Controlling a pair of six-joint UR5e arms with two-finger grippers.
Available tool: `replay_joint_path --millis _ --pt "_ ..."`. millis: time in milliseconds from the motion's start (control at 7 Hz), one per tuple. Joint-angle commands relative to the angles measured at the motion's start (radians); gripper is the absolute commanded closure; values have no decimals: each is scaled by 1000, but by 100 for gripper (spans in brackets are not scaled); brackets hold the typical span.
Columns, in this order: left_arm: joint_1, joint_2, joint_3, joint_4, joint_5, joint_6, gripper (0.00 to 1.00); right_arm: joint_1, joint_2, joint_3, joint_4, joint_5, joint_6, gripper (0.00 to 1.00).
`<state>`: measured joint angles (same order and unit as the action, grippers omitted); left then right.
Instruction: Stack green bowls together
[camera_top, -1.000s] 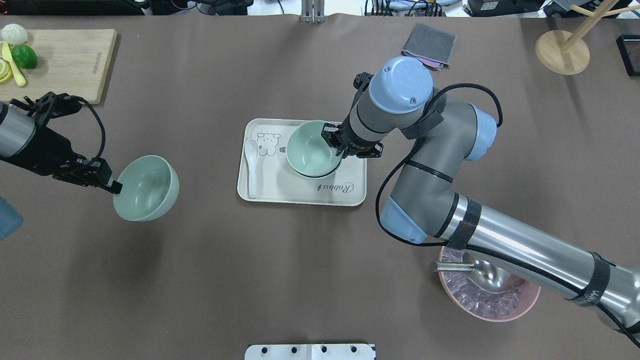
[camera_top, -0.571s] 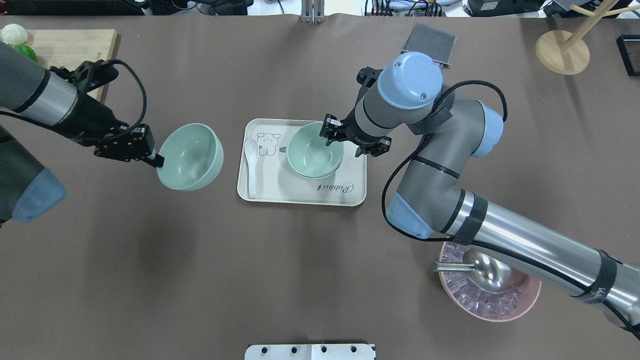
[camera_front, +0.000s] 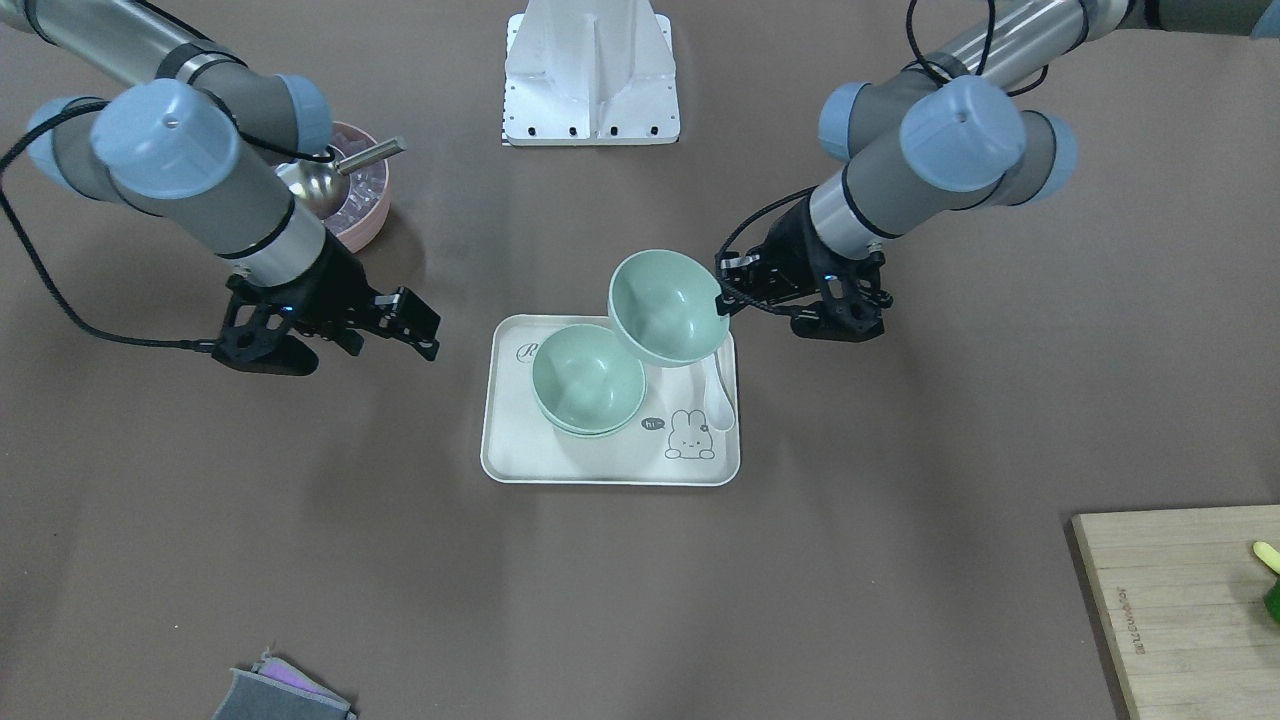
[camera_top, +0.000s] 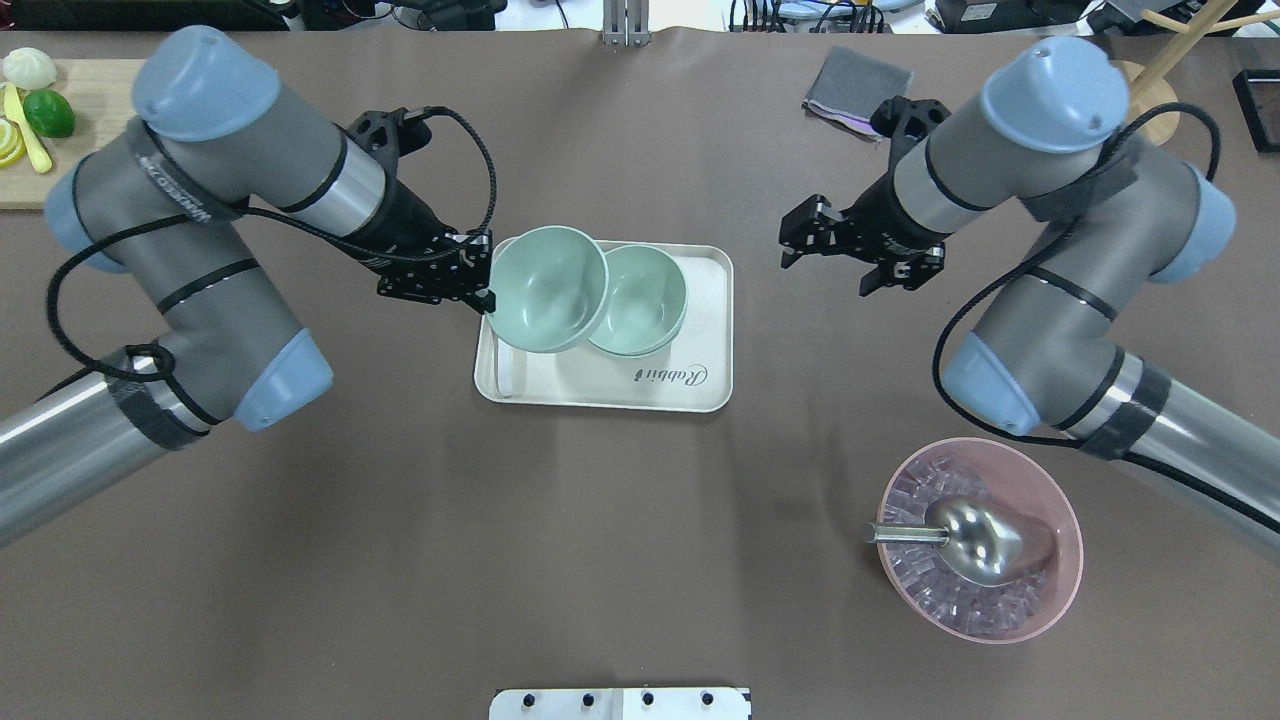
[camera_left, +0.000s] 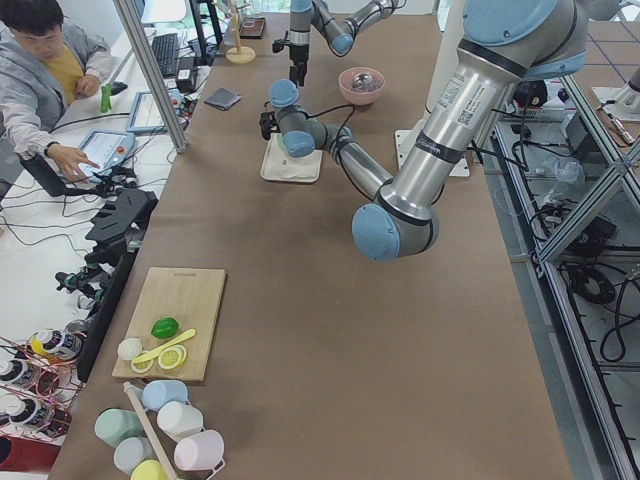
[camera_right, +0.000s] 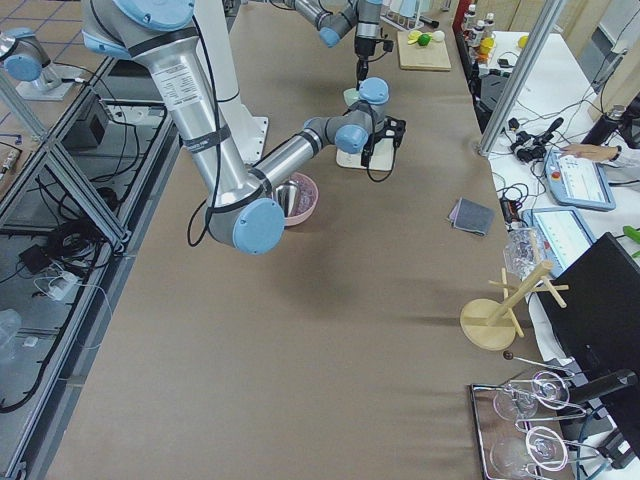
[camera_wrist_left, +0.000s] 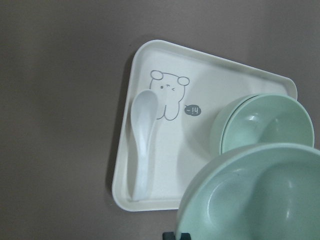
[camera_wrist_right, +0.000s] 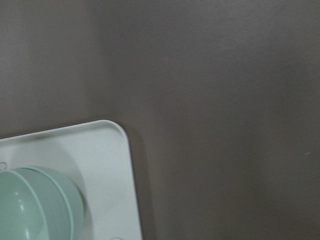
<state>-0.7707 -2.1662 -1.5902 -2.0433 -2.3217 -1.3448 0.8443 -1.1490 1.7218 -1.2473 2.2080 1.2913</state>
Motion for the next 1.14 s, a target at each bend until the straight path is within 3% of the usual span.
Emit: replay_joint_path --millis 0,714,1000 --pt "60 -108 93 0 79 -36 100 93 -133 61 0 85 -149 0" --pt "70 -155 156 -14 130 -34 100 235 -314 105 0 154 -398 0" --pt "70 -158 159 -15 143 -31 100 254 -331 104 0 164 -441 0"
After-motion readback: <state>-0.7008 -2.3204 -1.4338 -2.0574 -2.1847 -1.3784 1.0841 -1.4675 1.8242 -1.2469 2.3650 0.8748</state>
